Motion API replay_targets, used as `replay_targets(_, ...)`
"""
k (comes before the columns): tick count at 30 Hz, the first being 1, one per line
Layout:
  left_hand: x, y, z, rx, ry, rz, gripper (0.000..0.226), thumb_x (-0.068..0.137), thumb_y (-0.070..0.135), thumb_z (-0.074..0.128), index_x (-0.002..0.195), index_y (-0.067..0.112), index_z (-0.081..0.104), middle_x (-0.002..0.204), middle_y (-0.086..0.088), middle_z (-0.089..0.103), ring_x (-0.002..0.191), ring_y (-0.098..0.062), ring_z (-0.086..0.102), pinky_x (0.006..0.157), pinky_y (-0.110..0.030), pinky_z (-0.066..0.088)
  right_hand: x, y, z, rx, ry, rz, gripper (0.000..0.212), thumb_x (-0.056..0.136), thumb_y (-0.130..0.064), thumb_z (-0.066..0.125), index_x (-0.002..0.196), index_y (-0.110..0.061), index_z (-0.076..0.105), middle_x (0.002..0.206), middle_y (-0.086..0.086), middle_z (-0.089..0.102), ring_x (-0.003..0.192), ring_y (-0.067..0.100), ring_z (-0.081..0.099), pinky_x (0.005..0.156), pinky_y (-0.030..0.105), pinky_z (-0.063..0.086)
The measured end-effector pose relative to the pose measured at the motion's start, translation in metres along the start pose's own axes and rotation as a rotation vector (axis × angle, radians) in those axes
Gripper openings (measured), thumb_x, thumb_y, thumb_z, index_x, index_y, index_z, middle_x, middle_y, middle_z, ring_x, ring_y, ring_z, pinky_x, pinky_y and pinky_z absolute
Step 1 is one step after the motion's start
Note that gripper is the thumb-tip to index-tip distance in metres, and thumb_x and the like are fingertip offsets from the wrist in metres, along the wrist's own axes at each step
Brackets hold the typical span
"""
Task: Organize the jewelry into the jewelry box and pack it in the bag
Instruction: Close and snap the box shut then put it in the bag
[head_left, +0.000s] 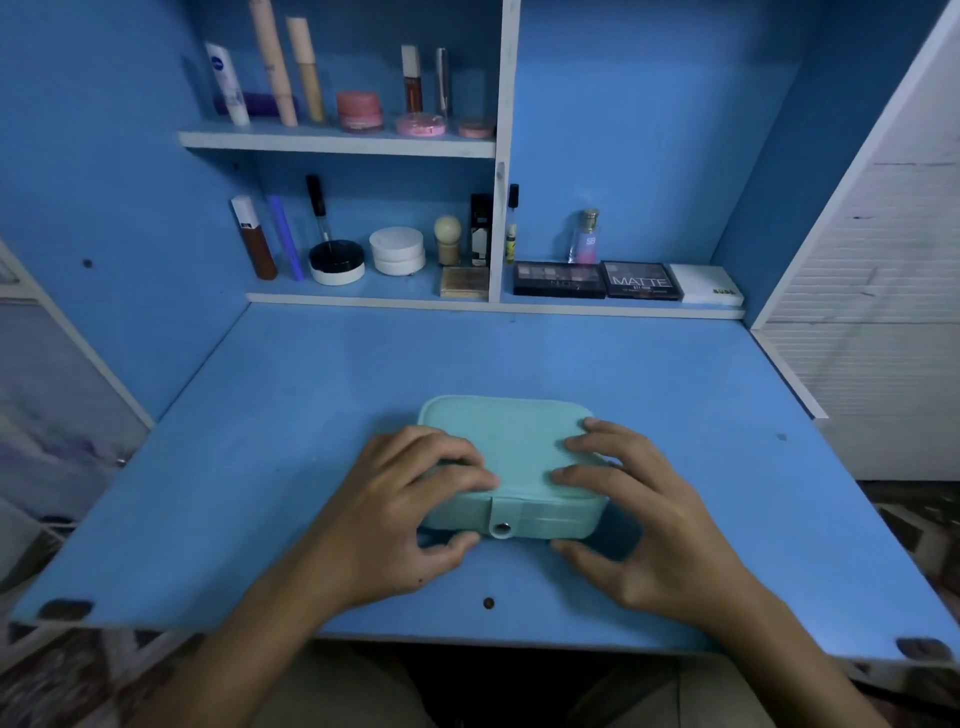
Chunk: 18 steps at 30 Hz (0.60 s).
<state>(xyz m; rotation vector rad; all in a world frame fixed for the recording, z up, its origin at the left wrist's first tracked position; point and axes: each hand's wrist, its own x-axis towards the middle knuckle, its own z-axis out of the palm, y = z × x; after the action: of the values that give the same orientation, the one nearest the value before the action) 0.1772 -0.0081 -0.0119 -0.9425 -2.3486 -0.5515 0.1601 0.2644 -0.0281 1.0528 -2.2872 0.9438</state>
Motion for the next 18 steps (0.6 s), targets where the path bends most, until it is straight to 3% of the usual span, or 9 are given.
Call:
replay_targets(6, -0.007, 0.004, -0.001, -0.003, -0.046, -0.022, 0.034, 0.074, 0.027, 0.079, 0.106, 0.024, 0.07, 0.116, 0.004, 0.063, 0.107, -0.019, 0.056, 0.087, -0.037, 0.044, -0.006, -0.005, 0.0, -0.036, -0.029, 0.028, 0.037, 0.075, -0.027, 0.082, 0.109, -0.014, 0.072, 0.126, 0.004, 0.06, 0.131, 0.03, 0.05, 0.102, 0.039, 0.046)
replay_targets(11, 0.008, 0.004, -0.007, -0.117, -0.011, -0.062, 0.013, 0.087, 0.026, 0.065, 0.093, 0.02, 0.075, 0.1, 0.009, 0.067, 0.095, -0.014, 0.059, 0.08, -0.041, 0.047, 0.003, -0.008, -0.001, 0.016, 0.043, 0.068, 0.025, 0.086, -0.034, 0.071, 0.099, -0.013, 0.075, 0.113, 0.001, 0.065, 0.12, 0.026, 0.058, 0.098, 0.033, 0.046)
replay_targets(14, 0.021, 0.0, -0.007, -0.144, 0.031, -0.102, 0.015, 0.09, 0.026, 0.062, 0.095, 0.02, 0.074, 0.094, 0.012, 0.067, 0.09, -0.012, 0.059, 0.079, -0.042, 0.047, 0.017, -0.008, -0.004, 0.012, 0.113, 0.09, 0.022, 0.09, -0.031, 0.067, 0.097, -0.012, 0.075, 0.105, -0.001, 0.068, 0.11, 0.018, 0.062, 0.094, 0.029, 0.047)
replay_targets(18, 0.049, -0.009, -0.014, -0.15, 0.124, -0.163, 0.02, 0.089, 0.027, 0.062, 0.104, 0.018, 0.073, 0.1, 0.015, 0.066, 0.095, -0.008, 0.059, 0.086, -0.035, 0.048, 0.044, -0.005, -0.013, 0.027, 0.153, 0.172, 0.022, 0.092, -0.031, 0.065, 0.104, -0.015, 0.073, 0.11, -0.003, 0.068, 0.111, 0.013, 0.062, 0.094, 0.027, 0.047)
